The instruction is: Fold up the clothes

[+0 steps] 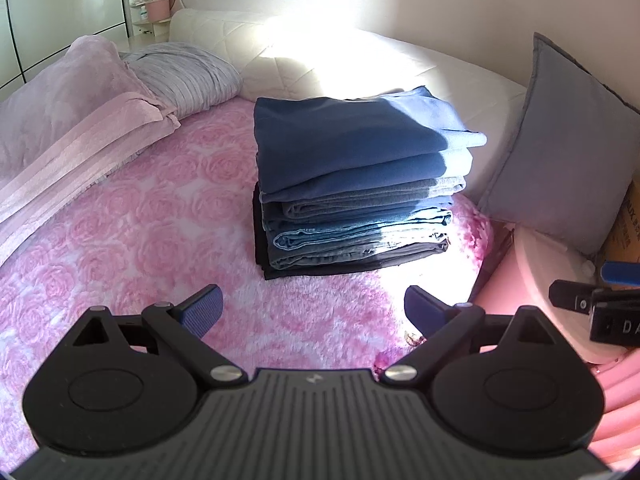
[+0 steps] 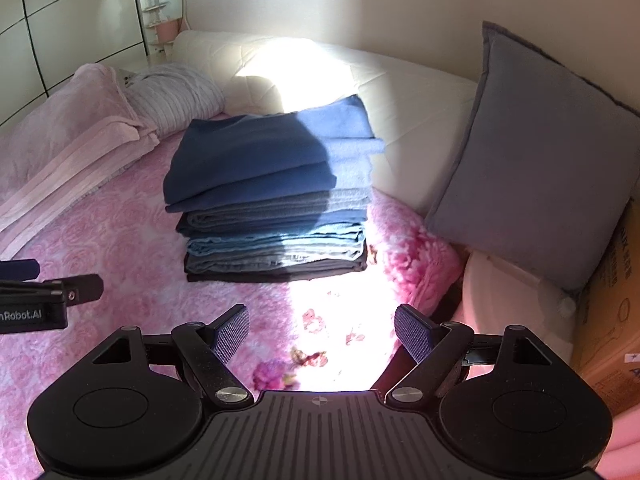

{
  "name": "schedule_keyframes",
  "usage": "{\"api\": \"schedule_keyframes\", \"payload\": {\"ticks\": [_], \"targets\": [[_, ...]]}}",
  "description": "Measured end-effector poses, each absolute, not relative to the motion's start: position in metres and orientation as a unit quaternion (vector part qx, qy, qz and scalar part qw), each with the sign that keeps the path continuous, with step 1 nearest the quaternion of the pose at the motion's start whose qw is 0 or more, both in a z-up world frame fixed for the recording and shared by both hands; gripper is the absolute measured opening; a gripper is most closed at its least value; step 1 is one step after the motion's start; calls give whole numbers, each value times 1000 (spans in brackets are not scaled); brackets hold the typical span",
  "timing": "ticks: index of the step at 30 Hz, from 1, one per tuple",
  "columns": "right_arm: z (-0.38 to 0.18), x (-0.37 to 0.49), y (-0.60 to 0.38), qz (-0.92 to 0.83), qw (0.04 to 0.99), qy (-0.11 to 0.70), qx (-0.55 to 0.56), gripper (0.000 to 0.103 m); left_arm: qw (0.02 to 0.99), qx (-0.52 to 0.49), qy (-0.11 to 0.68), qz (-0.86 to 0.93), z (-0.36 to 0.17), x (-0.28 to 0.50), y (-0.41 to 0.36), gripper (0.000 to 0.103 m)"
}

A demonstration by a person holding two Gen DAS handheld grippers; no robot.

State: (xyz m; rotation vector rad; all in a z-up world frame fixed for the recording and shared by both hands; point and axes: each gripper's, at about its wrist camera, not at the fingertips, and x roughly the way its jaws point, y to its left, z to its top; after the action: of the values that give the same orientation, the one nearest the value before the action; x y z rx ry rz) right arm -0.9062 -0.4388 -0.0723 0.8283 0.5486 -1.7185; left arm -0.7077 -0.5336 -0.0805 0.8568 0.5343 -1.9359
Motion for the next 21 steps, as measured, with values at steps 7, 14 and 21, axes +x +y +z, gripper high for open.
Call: {"api": "schedule_keyframes", "payload": {"ticks": [7, 14, 21], "targets": [[-72, -905, -443, -719, 556, 233, 345, 83, 473, 348, 217, -780, -83, -708, -535, 96], [-73, -905, -444, -714, 562, 236, 345, 83, 471, 349, 222, -779, -85, -709, -535, 96], [-73, -904, -446, -712, 567, 236, 342, 83, 469, 350, 218, -781, -86, -711, -534, 96]]}}
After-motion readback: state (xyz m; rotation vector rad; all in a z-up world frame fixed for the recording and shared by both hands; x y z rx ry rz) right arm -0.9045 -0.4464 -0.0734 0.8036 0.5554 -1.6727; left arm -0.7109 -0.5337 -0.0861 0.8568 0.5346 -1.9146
